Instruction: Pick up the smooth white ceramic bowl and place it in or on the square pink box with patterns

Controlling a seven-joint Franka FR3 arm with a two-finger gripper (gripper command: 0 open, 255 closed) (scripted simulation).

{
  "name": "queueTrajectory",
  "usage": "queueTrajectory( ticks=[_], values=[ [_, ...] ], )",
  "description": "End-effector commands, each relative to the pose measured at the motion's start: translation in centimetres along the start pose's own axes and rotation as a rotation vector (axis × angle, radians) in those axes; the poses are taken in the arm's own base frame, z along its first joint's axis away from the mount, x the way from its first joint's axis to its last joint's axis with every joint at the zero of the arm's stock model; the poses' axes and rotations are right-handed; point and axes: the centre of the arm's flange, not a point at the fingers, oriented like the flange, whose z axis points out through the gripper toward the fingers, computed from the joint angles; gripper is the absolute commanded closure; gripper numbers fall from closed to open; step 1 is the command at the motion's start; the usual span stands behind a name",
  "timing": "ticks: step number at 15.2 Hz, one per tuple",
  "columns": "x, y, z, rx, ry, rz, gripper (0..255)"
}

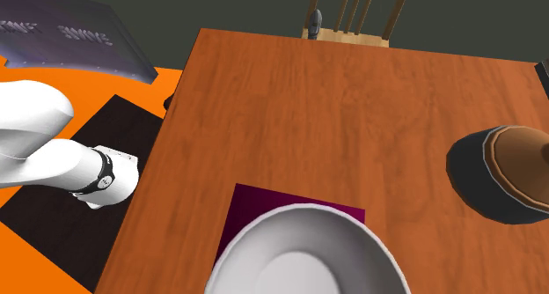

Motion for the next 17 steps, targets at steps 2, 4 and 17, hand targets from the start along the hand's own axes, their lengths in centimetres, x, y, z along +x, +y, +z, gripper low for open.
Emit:
queueTrajectory(
  ticks=[2, 4, 17],
  values=[
    [0.0, -0.3, -1.6, 0.0, 0.0, 0.0, 255],
    [0.0, -0.5, -2.7, 0.0, 0.0, 0.0, 255],
    [-1.1, -2.8, -5.6, 0.0, 0.0, 0.0, 255]
  ],
)
